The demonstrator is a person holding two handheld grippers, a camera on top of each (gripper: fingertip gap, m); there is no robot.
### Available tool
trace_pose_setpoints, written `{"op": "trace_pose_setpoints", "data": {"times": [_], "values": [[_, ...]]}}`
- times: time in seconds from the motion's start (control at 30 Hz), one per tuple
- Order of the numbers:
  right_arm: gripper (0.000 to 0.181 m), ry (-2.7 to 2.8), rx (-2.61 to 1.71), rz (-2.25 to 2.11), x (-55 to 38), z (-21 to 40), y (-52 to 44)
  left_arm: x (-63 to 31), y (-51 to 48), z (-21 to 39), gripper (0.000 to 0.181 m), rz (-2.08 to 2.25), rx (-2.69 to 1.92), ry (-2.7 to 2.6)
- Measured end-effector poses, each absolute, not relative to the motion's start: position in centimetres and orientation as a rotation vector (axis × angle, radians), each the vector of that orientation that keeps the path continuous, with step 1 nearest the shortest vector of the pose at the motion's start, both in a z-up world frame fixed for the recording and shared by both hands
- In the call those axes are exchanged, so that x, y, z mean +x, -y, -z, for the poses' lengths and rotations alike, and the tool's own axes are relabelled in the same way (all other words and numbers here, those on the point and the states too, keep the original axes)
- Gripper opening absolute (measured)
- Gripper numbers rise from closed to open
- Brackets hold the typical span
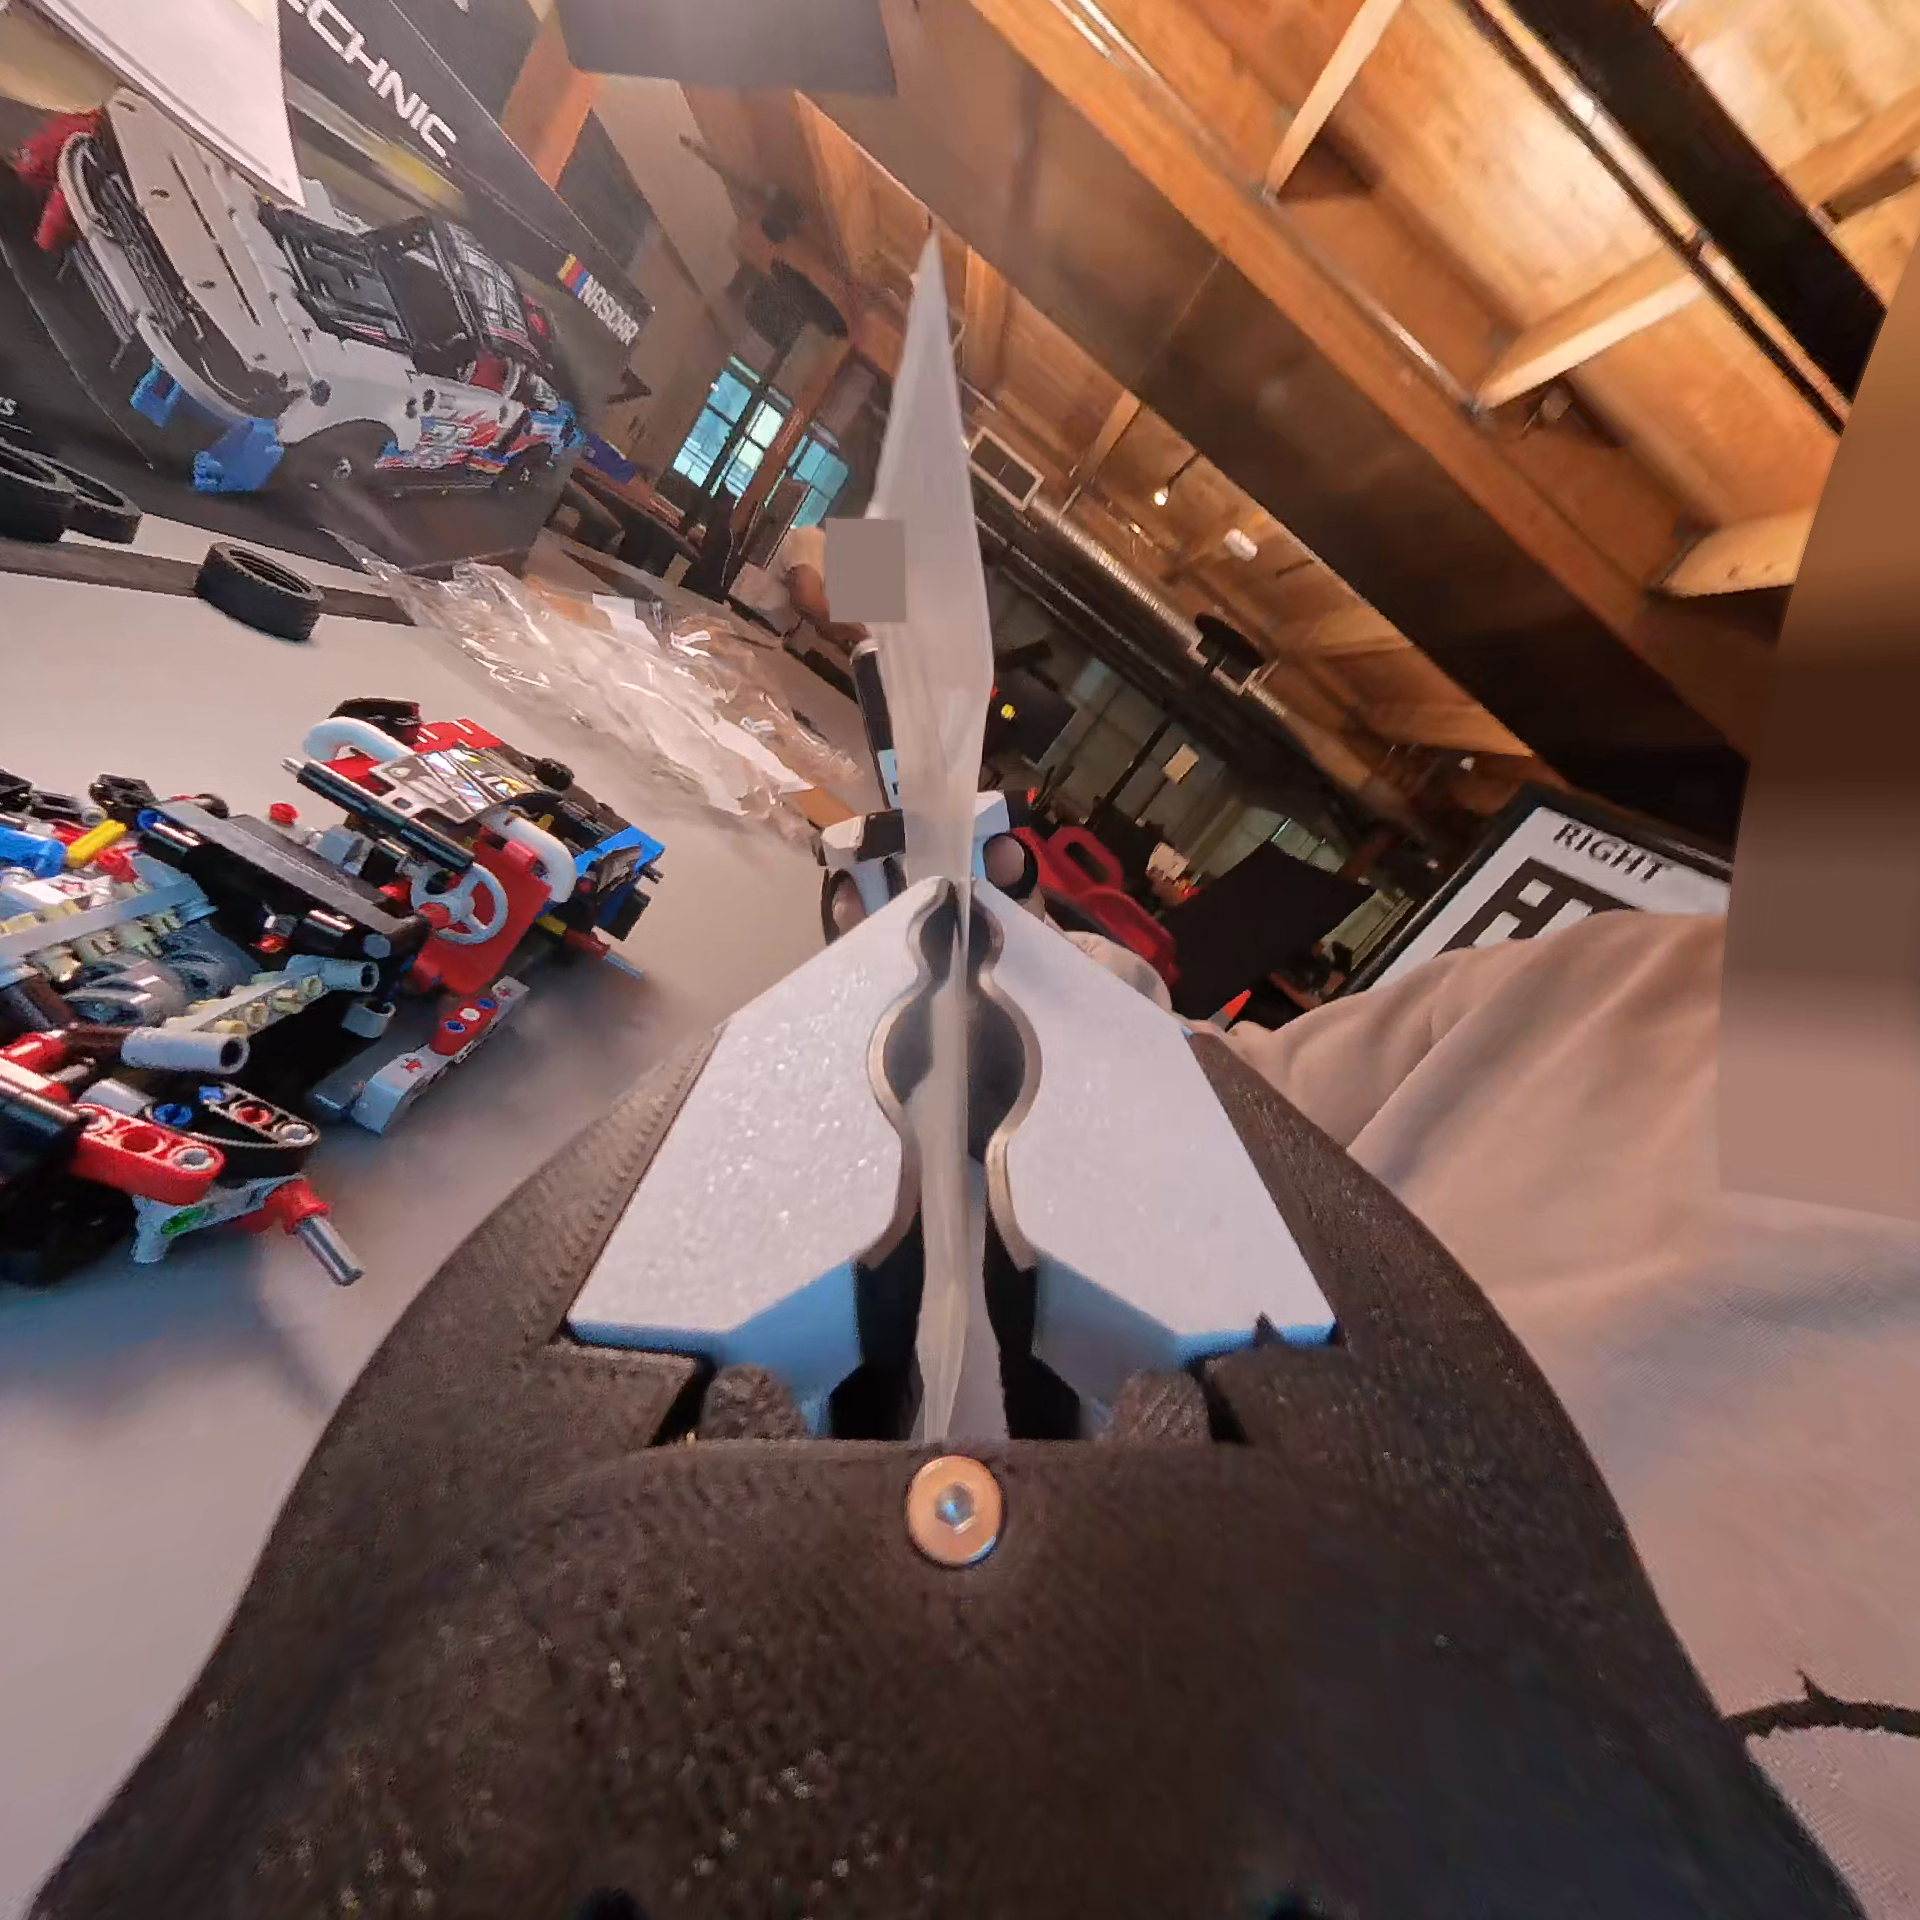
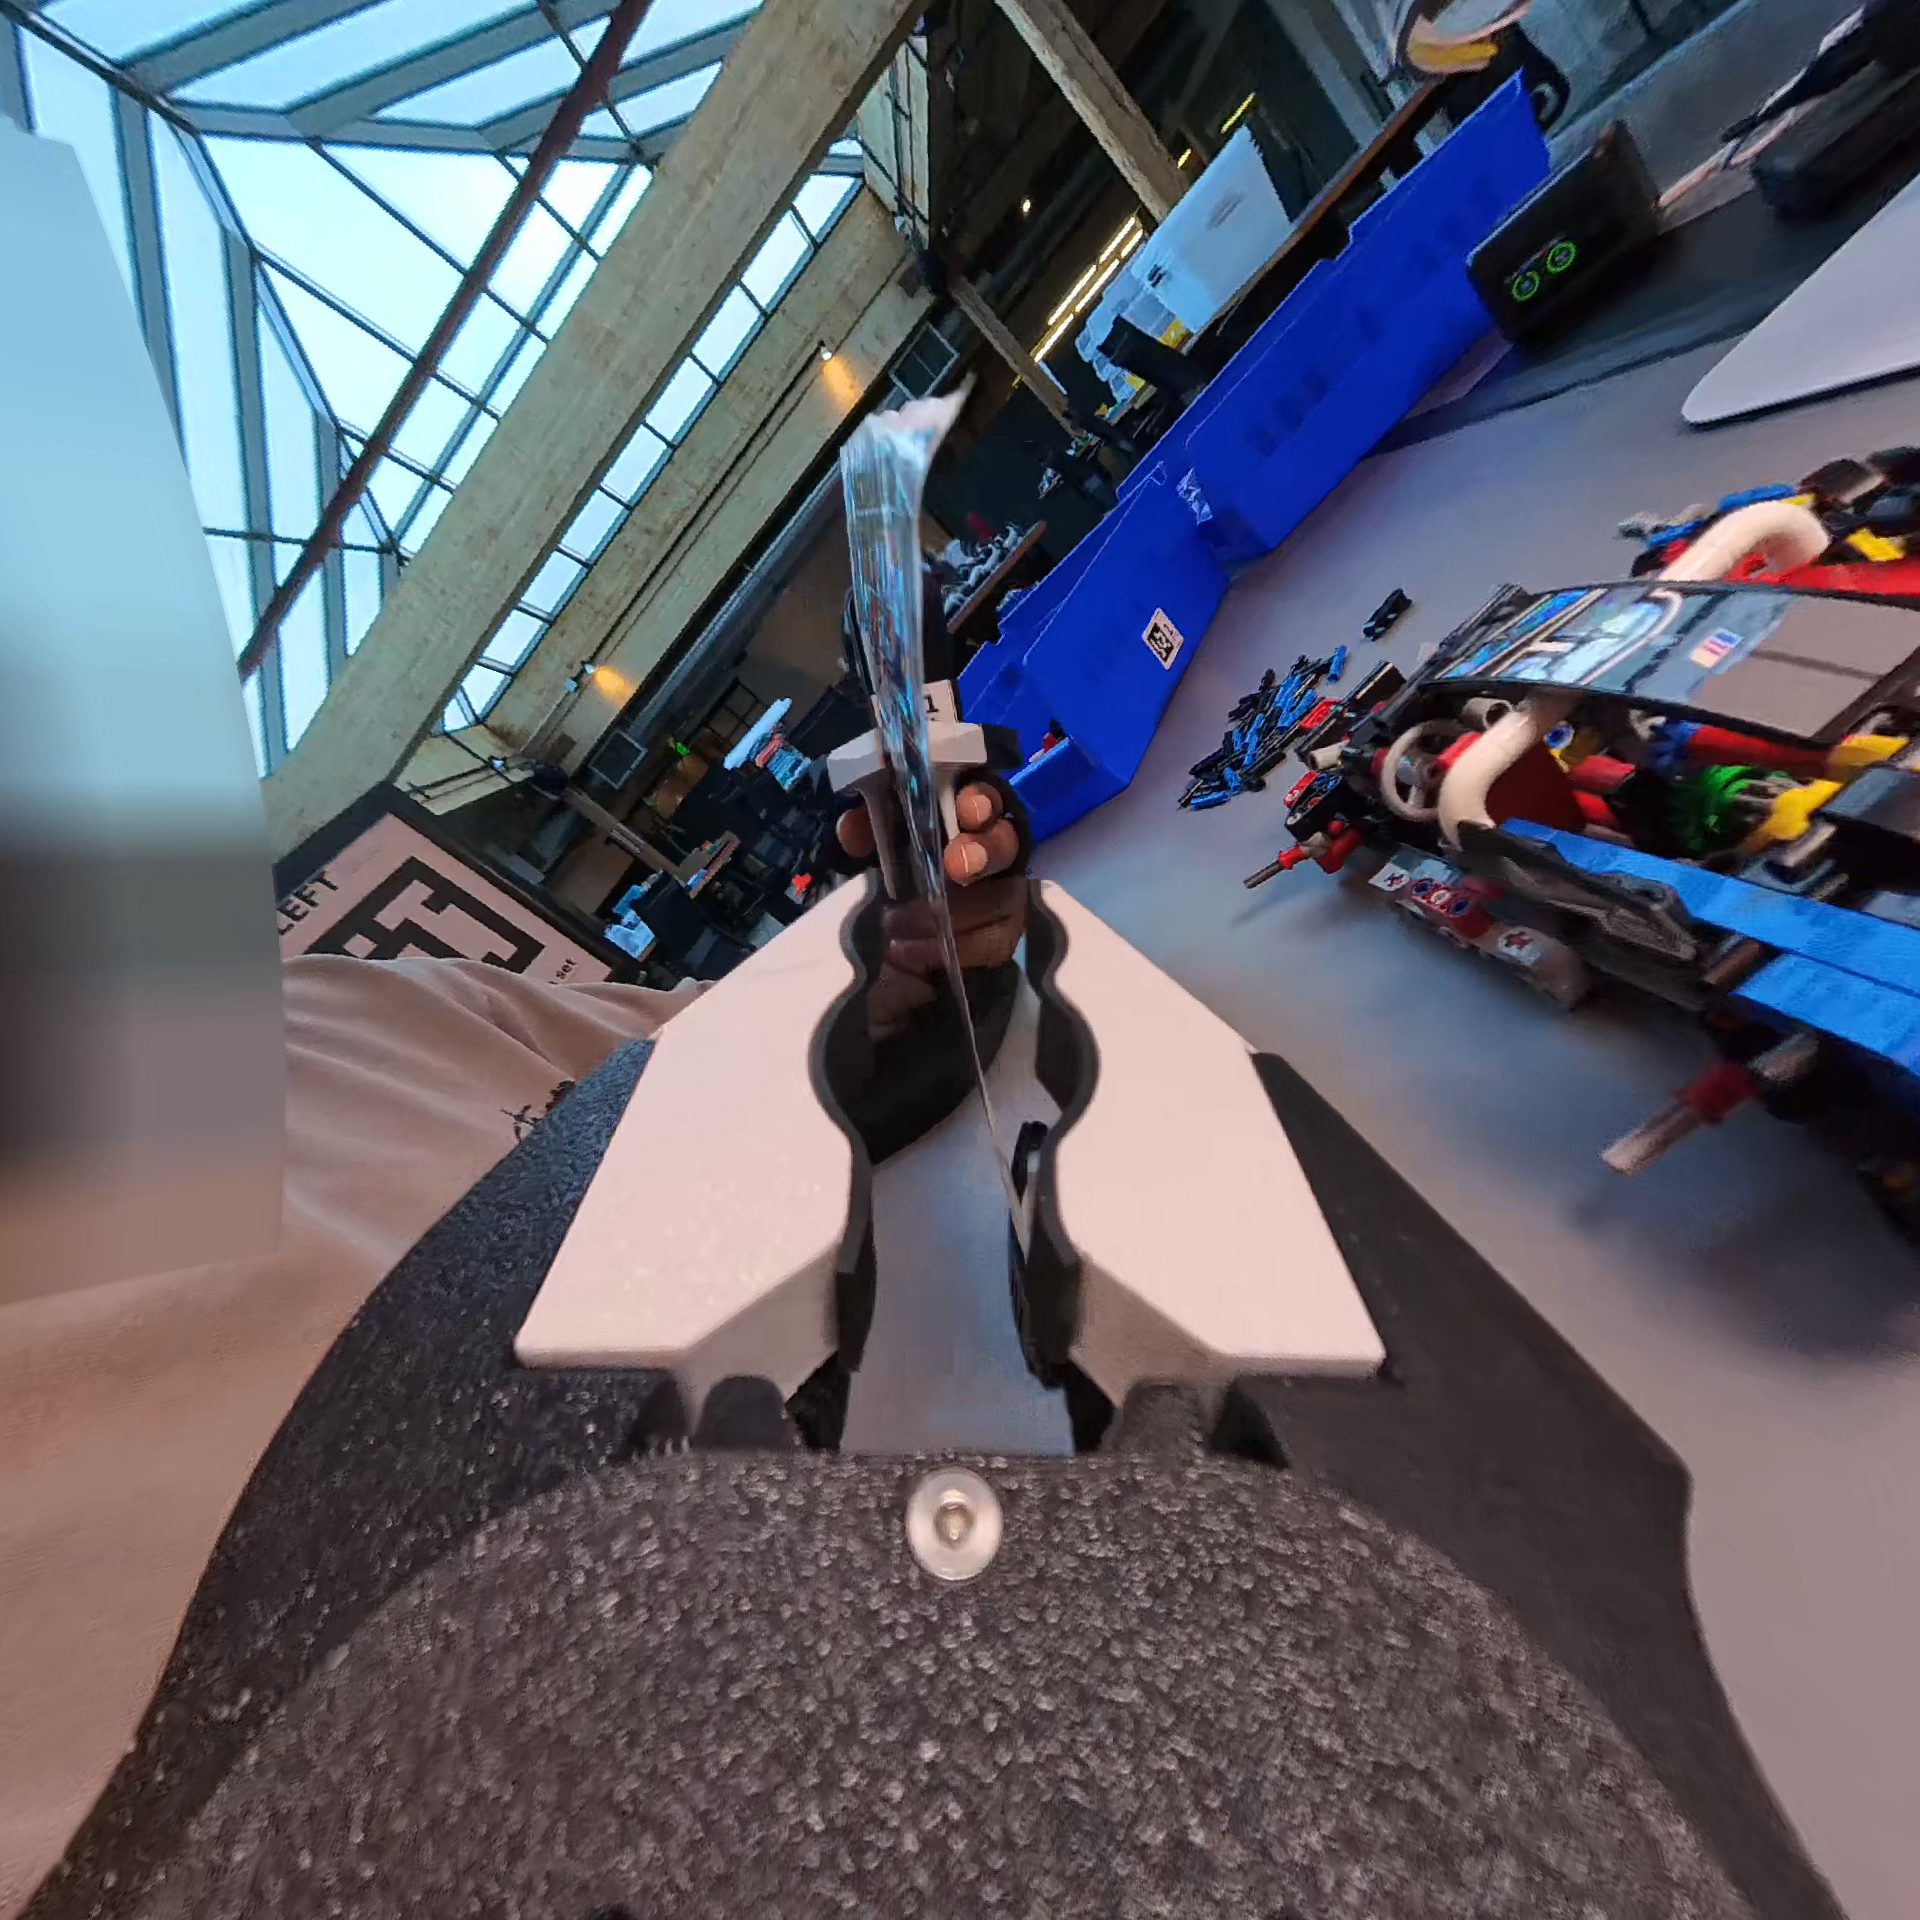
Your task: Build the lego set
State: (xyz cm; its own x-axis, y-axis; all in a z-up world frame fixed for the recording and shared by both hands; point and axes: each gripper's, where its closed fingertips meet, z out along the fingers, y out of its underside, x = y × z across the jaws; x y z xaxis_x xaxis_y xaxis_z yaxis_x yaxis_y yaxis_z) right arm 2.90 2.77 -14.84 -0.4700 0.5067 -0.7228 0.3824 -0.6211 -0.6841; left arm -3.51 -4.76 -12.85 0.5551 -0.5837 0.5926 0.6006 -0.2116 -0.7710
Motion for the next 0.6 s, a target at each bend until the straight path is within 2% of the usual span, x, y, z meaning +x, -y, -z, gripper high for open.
{"op": "trace_pose_setpoints", "data": {"times": [0.13,0.33,0.5,0.6], "values": [[0.034,1.372,-1.52,-2.202,2.8,15.0,-2.2,-4.3,4.9,12.6,0.0,1.099,-1.385,0.055],[0.039,1.537,-1.485,-2.045,2.4,16.8,-0.3,-4.9,5.4,11.6,0.0,1.128,-1.316,0.085],[0.037,1.668,-1.44,-1.886,1.9,18.4,1.3,-5.8,5.5,10.8,0.0,1.154,-1.243,0.145],[0.025,1.687,-1.442,-1.879,1.6,18.8,2.2,-6.7,5.3,10.7,0.0,1.173,-1.204,0.221]]}}
